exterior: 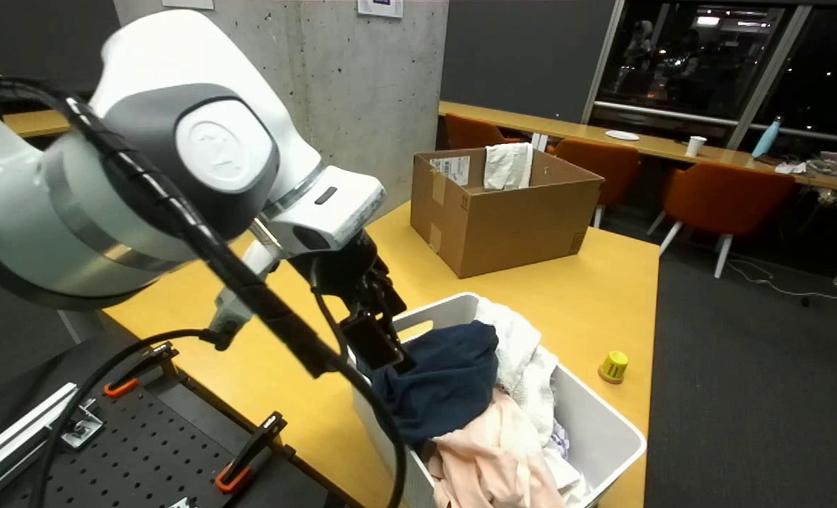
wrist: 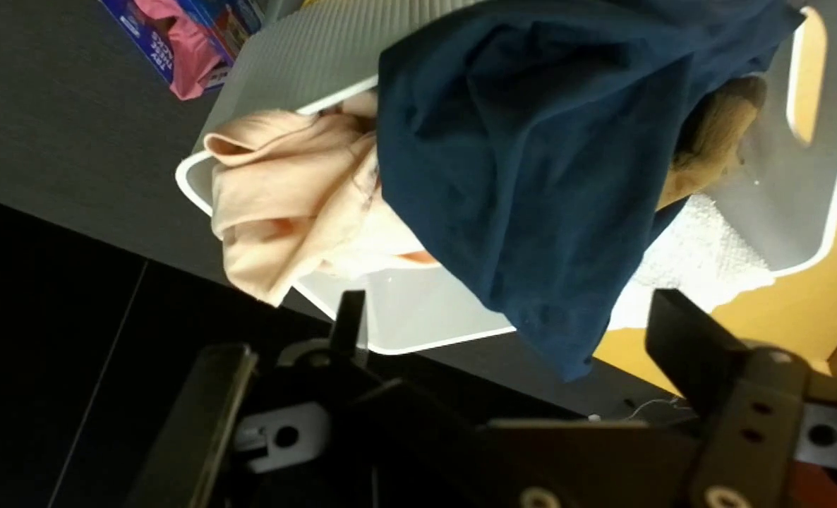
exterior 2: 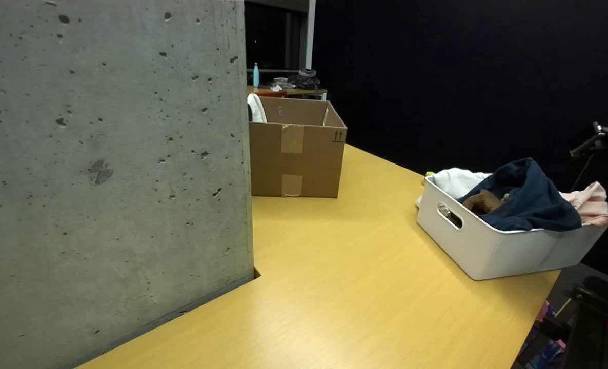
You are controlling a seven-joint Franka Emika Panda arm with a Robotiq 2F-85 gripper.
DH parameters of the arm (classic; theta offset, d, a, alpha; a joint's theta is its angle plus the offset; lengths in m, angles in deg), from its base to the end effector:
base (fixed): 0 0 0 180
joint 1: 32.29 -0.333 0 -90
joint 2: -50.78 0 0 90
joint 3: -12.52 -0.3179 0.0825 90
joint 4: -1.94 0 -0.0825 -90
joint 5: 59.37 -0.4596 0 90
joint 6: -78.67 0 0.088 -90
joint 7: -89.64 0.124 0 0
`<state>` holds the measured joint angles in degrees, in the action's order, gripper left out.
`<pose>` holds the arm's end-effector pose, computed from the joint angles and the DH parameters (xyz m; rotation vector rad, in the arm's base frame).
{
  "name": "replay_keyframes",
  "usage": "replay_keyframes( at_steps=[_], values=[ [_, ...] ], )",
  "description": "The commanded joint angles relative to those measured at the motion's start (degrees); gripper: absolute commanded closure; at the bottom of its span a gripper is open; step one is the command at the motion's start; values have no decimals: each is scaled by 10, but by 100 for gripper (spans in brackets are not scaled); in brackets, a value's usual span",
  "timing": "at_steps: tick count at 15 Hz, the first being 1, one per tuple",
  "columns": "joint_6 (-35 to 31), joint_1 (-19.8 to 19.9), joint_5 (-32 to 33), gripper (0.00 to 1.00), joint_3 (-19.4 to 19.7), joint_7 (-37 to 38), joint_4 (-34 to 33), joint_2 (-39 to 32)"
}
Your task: Remove the blue cloth and the moose toy from basket, then wrap the moose toy with the blue cloth
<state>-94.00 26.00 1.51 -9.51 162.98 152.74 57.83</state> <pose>0.4272 -0.2426 0.2420 2.5194 -1.1791 0.7414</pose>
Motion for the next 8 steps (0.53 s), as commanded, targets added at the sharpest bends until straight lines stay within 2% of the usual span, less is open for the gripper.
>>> replay_keyframes(
  at_steps=[1,8],
  values=[
    [46,14,78,0,-20,63,-104,-95],
    [72,-36,157,0,-4,122,-243,-291]
  ],
)
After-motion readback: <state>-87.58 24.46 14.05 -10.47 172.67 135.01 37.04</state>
